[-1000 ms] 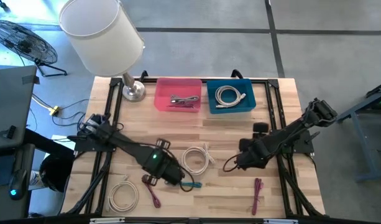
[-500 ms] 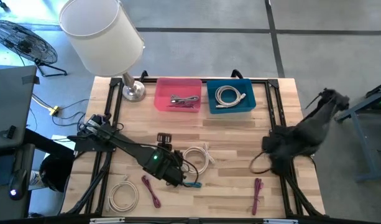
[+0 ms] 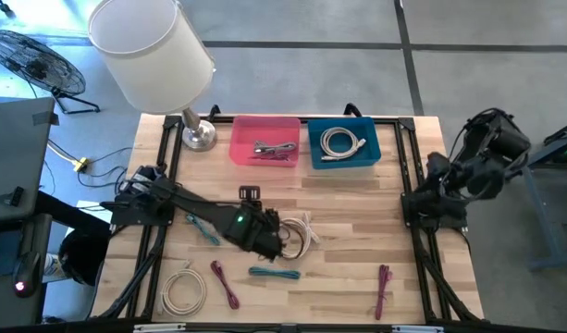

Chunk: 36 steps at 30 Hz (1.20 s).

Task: Pick & Place USB Port
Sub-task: Put the top brown HDMI cable into the blue bin

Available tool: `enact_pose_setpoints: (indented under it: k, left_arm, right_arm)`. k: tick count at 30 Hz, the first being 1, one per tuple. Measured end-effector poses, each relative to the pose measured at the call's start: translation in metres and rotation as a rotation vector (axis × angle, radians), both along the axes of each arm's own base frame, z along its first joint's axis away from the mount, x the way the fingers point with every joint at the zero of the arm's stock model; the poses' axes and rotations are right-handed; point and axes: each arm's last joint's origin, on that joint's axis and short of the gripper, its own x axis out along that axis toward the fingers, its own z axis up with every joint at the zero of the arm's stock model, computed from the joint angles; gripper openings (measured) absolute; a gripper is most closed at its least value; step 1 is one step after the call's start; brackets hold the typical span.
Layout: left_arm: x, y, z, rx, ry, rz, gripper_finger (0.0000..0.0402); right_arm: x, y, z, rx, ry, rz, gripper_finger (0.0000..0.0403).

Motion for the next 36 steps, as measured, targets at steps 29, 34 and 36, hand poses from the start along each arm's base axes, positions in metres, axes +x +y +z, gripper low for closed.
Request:
enact_pose_setpoints:
  k: [29,34,36]
  left_arm:
    - [0.059,0.068,-0.072,-0.423,-0.218,-0.271,0.0099]
    - [0.059,0.076,-0.072,-0.428,-0.219,-0.24,0.0153]
    - [0.06,0.077,-0.072,-0.438,-0.221,-0.234,0.0168]
  right_arm:
    - [0.02,0.025,-0.075,-0.104,-0.44,0.299,0.0138]
    - [0.021,0.027,-0.073,-0.102,-0.466,0.316,0.0138]
    - [0.021,0.027,-0.073,-0.105,-0.465,0.32,0.0138]
